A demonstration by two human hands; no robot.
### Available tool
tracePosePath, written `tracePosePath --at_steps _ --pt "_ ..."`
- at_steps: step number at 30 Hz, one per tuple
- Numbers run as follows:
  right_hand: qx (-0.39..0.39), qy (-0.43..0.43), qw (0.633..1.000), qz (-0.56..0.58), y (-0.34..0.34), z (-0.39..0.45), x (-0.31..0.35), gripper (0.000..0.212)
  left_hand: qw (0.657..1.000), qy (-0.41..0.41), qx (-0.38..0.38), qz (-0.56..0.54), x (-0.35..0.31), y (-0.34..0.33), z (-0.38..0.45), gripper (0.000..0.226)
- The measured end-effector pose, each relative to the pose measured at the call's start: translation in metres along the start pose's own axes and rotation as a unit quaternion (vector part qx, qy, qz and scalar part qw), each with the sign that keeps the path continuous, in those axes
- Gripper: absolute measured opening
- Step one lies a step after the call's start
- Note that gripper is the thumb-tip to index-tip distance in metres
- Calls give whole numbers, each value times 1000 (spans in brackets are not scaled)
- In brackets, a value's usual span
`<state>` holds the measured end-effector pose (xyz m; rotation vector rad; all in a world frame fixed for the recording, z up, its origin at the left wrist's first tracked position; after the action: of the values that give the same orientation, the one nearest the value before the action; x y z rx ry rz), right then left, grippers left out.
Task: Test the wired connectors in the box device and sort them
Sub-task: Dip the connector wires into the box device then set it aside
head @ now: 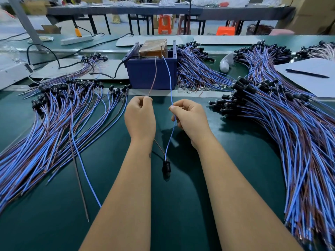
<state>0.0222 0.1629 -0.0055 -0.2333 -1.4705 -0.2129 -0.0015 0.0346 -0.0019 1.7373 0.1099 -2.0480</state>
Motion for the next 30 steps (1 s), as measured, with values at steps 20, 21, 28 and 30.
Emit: tracePosePath --at_steps 20,21,28,30 --pt "18 13 999 -26 -1 -1 1 15 992 36 -121 12 24 34 29 18" --pt "18 13 999 -28 -2 -1 1 15 991 37 -126 12 25 35 29 18" --pt "23 12 999 -31 -2 -3 2 16 991 46 -126 -8 24 37 31 16" --pt "24 13 999 -34 -3 -3 2 17 991 50 -126 -10 25 37 31 16"
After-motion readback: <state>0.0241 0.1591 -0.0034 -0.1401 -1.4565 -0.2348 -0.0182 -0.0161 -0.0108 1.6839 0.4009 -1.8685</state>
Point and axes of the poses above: each hand's wrist, its own z-axis towards the middle knuckle, its own y-axis out of the back of the hand, x = y × z, the point moved 2 cm from there along z, towards the middle knuckle, and after that the axes turned 7 degrees about z, right-handed, at the moved point
